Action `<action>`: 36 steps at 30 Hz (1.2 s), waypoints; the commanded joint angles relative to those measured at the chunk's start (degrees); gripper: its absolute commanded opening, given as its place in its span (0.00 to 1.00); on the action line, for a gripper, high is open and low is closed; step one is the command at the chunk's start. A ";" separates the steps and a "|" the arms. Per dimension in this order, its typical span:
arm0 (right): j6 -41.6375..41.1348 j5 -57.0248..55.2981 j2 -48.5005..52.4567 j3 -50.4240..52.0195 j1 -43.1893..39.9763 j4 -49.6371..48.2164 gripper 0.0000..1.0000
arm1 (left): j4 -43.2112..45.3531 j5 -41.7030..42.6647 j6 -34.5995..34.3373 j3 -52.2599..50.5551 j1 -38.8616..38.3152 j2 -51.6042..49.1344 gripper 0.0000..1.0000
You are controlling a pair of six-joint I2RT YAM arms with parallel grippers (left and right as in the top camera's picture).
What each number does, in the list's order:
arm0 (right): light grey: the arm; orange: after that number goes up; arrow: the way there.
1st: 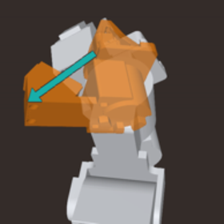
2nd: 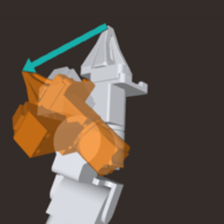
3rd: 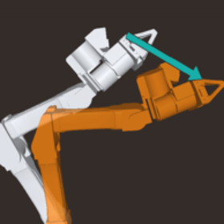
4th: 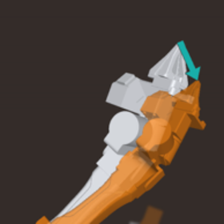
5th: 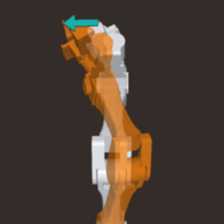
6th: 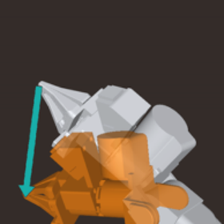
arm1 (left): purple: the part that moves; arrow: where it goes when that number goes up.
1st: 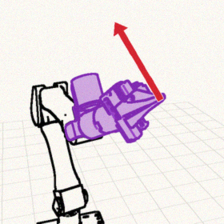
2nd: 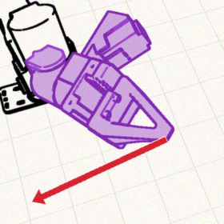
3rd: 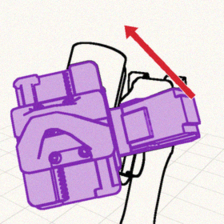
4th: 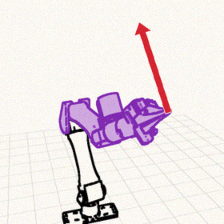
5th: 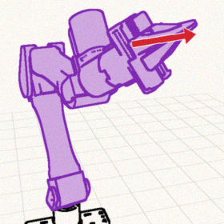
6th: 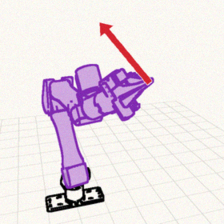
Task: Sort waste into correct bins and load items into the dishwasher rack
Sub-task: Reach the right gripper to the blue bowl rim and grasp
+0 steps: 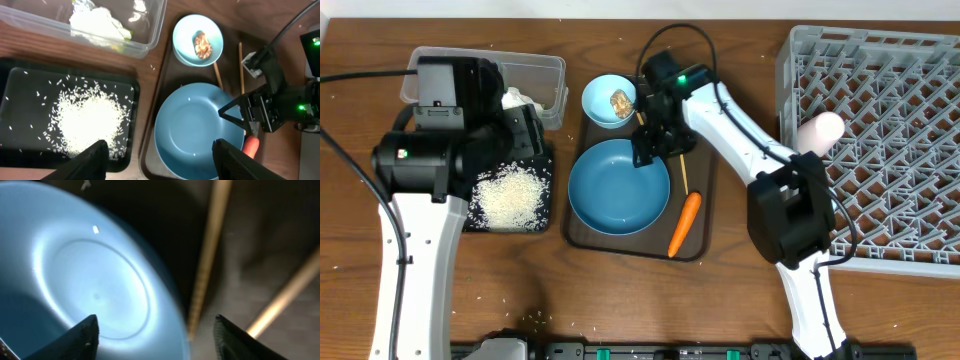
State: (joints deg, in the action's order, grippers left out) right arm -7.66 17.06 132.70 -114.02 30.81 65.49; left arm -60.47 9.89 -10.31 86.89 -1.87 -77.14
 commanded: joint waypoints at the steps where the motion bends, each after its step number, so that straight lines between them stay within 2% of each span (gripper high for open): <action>1: -1.07 1.20 1.20 -0.50 1.88 0.02 0.63 | -0.31 -0.33 -0.04 -0.94 0.31 -0.94 0.67; 5: -1.77 1.20 2.54 -0.50 3.10 0.09 0.61 | -0.37 -0.33 -0.04 -1.25 0.31 -1.88 0.67; 8: -2.21 1.18 3.28 -0.50 3.58 0.24 0.54 | -0.33 -0.33 -0.04 -1.25 0.31 -2.45 0.67; 15: -3.69 1.16 4.07 -0.44 3.74 -0.44 0.10 | -0.28 -0.52 0.13 -1.25 0.31 -3.78 0.67; 17: -4.15 1.20 4.63 -0.39 3.74 -0.59 0.01 | -0.26 -0.52 0.13 -1.25 0.31 -4.13 0.67; 26: -4.02 1.18 4.37 -0.46 2.84 -1.27 0.01 | 0.37 -0.55 0.13 -1.25 0.31 -4.48 0.68; 33: -2.54 0.22 -5.01 -0.63 -2.82 -1.29 0.01 | 0.37 -0.52 0.13 -1.25 0.31 -4.48 0.69; 36: -2.54 -2.78 -9.97 -0.63 -5.64 -1.20 0.01 | 0.35 -0.52 0.13 -1.25 0.31 -4.48 0.75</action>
State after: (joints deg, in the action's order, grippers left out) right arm -10.90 16.38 131.59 -113.84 28.56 64.45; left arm -60.05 9.89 -10.28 86.48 -1.87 -81.28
